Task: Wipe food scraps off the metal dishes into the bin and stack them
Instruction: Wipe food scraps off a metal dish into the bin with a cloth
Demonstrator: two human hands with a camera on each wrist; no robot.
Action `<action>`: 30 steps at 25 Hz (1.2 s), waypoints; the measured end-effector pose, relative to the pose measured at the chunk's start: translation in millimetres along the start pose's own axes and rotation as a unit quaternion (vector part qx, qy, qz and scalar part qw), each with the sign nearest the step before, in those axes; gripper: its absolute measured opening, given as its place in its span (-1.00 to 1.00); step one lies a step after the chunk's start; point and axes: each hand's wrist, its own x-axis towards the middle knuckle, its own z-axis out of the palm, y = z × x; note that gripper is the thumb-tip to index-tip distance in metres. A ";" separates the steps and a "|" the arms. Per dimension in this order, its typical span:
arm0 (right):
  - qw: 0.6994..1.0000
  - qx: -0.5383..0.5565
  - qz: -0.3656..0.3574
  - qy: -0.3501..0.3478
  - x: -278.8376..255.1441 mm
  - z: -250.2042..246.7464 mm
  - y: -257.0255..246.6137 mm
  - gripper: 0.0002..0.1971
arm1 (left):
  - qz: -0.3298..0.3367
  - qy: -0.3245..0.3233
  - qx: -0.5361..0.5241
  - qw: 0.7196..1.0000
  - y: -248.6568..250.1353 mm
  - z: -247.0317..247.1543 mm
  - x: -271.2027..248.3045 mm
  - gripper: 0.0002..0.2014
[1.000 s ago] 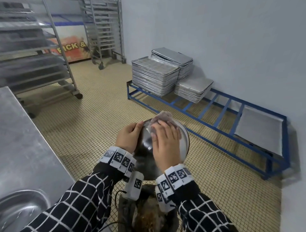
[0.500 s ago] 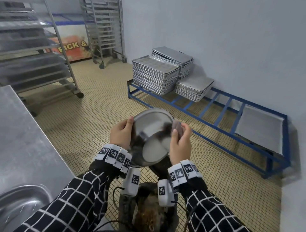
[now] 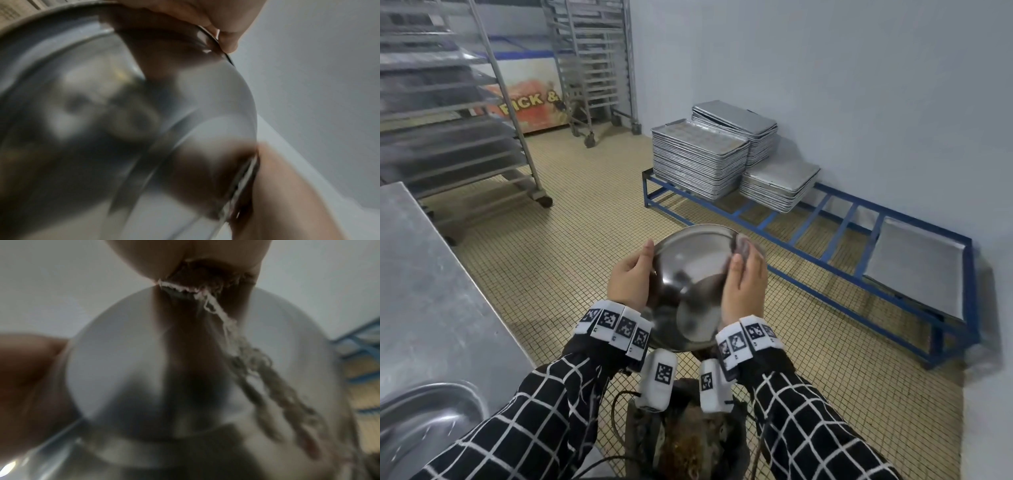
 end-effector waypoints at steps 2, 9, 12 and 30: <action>0.987 0.043 0.152 -0.043 5.7 -11.5 19.1 -0.57 | -0.016 -0.006 -0.028 0.999 -0.8 -0.8 0.8 -0.48; 0.694 0.421 0.568 -0.137 19.6 -47.2 34.6 -0.18 | -0.012 -0.035 -0.024 0.999 -13.7 -4.5 5.8 -0.52; 0.736 0.445 0.483 -0.167 20.4 -69.6 9.3 -0.52 | 0.042 -0.074 -0.047 0.995 -22.0 -8.0 10.6 -0.74; 0.963 0.005 0.230 -0.142 20.3 -29.6 46.7 -0.59 | -0.109 -0.086 0.020 0.990 -24.8 -13.1 30.3 -0.82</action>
